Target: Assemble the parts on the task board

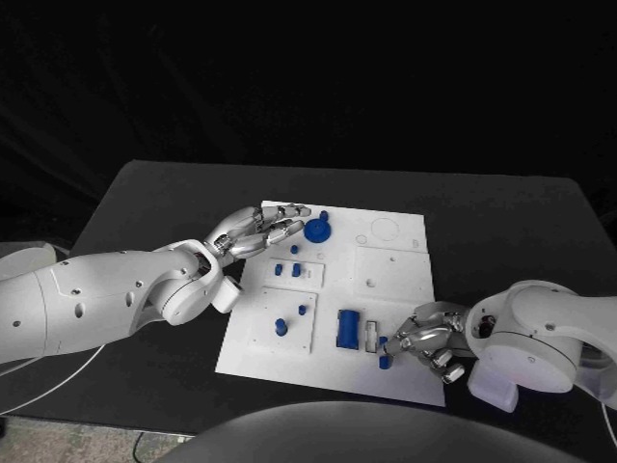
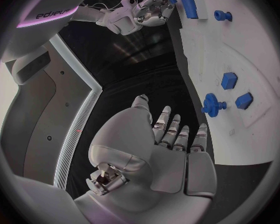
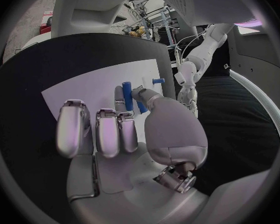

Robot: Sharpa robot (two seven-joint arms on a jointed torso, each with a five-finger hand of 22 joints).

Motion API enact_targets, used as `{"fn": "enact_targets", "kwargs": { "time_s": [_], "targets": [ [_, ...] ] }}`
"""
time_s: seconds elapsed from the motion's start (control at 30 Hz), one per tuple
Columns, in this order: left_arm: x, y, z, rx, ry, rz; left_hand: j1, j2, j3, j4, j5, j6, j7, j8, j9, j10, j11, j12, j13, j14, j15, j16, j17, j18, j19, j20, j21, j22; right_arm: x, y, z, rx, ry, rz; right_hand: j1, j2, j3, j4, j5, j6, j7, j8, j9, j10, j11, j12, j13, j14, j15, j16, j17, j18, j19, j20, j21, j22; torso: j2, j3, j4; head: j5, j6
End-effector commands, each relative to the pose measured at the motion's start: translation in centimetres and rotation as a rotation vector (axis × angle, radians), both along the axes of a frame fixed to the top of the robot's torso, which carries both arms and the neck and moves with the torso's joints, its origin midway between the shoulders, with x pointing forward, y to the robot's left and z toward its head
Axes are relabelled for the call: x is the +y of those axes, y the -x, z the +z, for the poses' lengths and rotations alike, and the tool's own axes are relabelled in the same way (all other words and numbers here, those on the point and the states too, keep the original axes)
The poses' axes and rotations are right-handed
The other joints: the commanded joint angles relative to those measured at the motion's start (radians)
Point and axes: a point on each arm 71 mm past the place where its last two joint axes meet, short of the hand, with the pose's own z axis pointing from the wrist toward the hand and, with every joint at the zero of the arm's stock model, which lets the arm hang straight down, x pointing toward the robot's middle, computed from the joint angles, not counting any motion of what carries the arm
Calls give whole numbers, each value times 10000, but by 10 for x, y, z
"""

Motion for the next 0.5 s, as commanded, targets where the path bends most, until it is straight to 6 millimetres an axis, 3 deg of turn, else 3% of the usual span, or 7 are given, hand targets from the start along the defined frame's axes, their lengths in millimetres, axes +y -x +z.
{"fn": "enact_targets", "kwargs": {
  "time_s": [0.03, 0.5],
  "targets": [
    [-3, 1, 0, 84, 137, -217, 100, 17, 41, -22, 35, -6, 41, -4, -5, 43, 10, 51, 11, 14, 44, 33, 16, 153, 72, 17, 35, 19, 0, -5, 2, -927, 374, 59, -85, 58, 842, -853, -105, -69, 3, 82, 16, 1106, -34, -1, 2630, 613, 69, -22, 126, -70, 168, 60, -40, 1823, -9, 3, -2, -7, 2],
    [-4, 1, -1, 192, 125, -298, 148, 28, 61, -28, 47, 3, 62, 1, -3, 46, 36, 51, 10, 48, 95, 47, 25, 150, 90, 28, 50, 37, 9, -9, 3, -1785, 807, 733, -263, 129, 809, -849, -491, -174, 8, 183, -6, 1106, -27, -1, 2630, 563, 75, -150, -93, -25, 77, 69, -245, 1758, 2, 3, 0, -20, 2]
  ]
}}
